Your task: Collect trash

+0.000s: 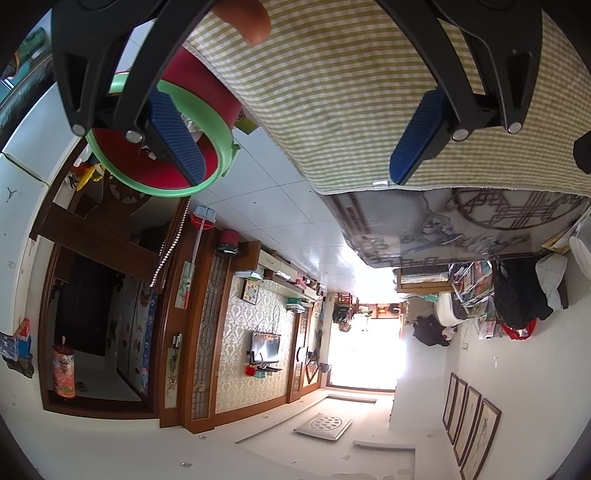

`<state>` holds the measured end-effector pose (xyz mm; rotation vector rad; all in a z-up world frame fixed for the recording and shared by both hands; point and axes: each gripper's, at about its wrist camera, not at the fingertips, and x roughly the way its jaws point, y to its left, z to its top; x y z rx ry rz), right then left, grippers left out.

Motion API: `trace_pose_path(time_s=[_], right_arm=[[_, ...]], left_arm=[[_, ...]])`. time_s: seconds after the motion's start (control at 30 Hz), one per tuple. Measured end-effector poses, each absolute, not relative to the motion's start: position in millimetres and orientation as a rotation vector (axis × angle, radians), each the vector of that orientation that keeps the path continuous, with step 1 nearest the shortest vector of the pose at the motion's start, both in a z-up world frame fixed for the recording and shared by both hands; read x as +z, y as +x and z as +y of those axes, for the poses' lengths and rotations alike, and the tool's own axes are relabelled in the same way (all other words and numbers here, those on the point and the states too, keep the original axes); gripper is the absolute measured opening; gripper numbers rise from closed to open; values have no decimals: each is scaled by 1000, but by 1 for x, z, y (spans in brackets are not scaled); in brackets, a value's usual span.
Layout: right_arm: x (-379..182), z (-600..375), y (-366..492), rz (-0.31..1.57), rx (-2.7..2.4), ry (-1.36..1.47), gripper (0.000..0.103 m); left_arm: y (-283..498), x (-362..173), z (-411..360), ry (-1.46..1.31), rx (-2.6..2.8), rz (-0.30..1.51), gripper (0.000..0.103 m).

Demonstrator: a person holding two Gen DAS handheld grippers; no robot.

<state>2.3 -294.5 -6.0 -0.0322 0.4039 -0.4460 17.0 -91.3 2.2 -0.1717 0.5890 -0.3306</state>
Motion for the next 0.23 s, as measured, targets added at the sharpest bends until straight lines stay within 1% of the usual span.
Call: trace_pose_path(time_s=[0.17, 0.23], right_arm=[[-21, -282, 32, 473, -345, -62, 98], [-35, -275, 52, 533, -279, -61, 98]], left_arm=[[20, 2, -84, -158, -227, 572, 95], [23, 0, -76, -174, -189, 575, 95]])
